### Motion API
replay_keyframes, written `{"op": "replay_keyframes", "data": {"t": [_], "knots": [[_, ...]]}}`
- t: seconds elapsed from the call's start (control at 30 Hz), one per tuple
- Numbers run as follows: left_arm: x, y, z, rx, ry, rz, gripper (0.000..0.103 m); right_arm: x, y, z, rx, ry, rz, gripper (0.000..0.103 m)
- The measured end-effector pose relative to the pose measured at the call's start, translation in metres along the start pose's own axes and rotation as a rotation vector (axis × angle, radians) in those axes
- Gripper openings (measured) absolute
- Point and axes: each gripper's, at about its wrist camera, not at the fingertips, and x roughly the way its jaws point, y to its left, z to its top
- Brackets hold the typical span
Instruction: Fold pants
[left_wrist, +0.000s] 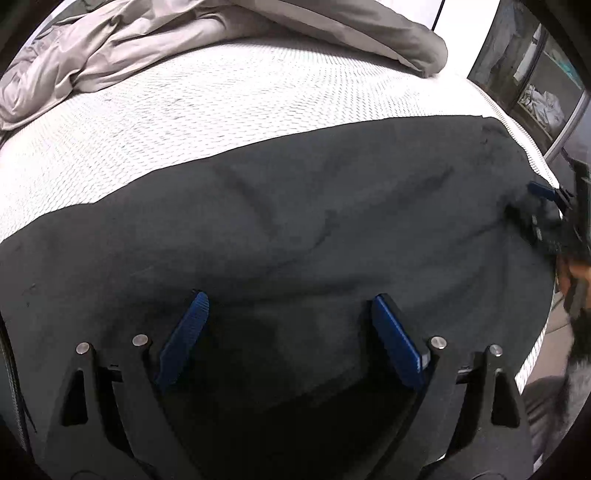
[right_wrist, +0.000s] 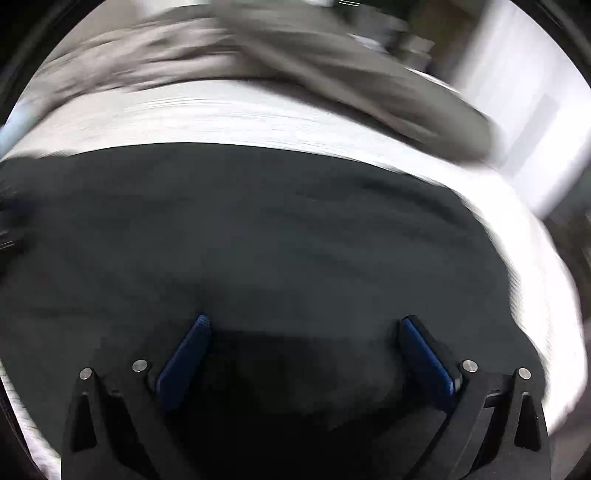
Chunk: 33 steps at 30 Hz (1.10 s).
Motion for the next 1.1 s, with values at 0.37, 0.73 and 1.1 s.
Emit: {"op": "replay_keyframes", "data": {"t": [0.37, 0.73, 1.1], "knots": [[-0.028, 0.026, -0.002, -0.088, -0.064, 0.04, 0.089, -0.033, -0.05, -0.011, 0.184, -0.076, -0.113, 0.102], [0.01, 0.011, 0.025, -0.001, 0.001, -0.01, 0.092, 0.002, 0.08, 0.033, -0.197, 0.027, 0.159, 0.102], [-0.012, 0.072, 0.004, -0.093, -0.015, 0.098, 0.092, 0.033, -0.127, -0.002, 0.374, 0.074, -0.078, 0.102]]}}
